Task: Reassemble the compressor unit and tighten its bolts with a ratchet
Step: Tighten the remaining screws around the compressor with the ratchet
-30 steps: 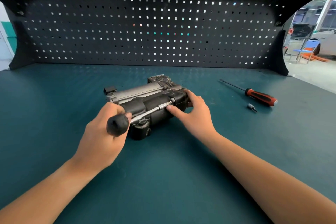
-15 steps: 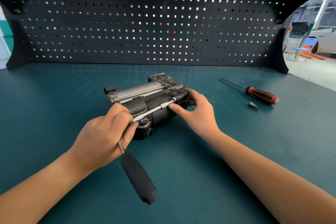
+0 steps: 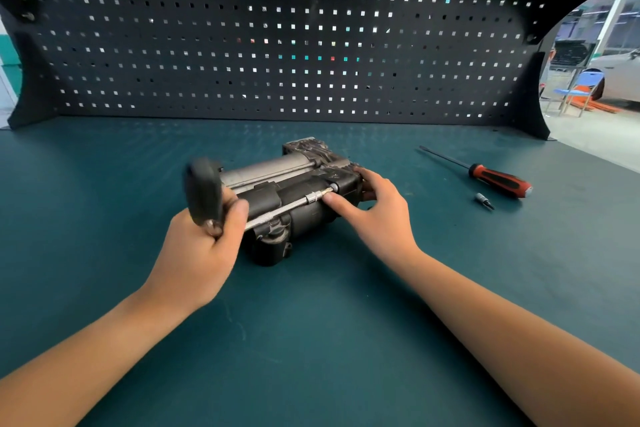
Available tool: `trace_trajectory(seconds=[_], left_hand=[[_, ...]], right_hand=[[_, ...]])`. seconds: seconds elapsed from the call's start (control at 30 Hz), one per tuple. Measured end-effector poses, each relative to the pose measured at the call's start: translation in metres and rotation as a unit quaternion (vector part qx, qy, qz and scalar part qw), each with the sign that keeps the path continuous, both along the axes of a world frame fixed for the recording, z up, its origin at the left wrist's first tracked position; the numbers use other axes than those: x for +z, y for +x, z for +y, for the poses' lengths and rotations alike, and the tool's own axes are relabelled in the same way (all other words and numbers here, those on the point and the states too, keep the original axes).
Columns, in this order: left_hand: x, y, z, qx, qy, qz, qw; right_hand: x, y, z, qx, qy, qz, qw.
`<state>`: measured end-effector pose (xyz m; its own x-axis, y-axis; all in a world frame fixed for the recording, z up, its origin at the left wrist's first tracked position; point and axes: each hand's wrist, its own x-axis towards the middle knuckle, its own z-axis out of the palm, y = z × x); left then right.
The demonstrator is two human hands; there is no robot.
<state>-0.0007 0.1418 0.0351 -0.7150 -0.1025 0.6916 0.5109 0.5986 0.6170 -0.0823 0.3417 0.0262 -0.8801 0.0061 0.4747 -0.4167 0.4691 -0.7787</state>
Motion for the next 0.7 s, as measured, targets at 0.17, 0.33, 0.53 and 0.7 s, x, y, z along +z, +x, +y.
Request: trace_trajectory(seconds=[0.17, 0.33, 0.53, 0.7], left_hand=[[0.005, 0.002, -0.006, 0.014, -0.106, 0.036, 0.994], [0.011, 0.01, -0.005, 0.049, -0.392, 0.17, 0.903], [0.004, 0.015, 0.007, 0.042, -0.204, 0.063, 0.976], [0.0, 0.004, 0.017, 0.059, 0.087, -0.05, 0.993]], right_hand=[[0.002, 0.0, 0.003, 0.011, 0.041, 0.009, 0.999], [0.003, 0.001, 0.006, 0.02, 0.06, 0.01, 0.998], [0.004, 0.002, 0.007, 0.027, 0.054, 0.006, 0.998], [0.005, 0.001, 0.009, 0.028, 0.054, 0.006, 0.998]])
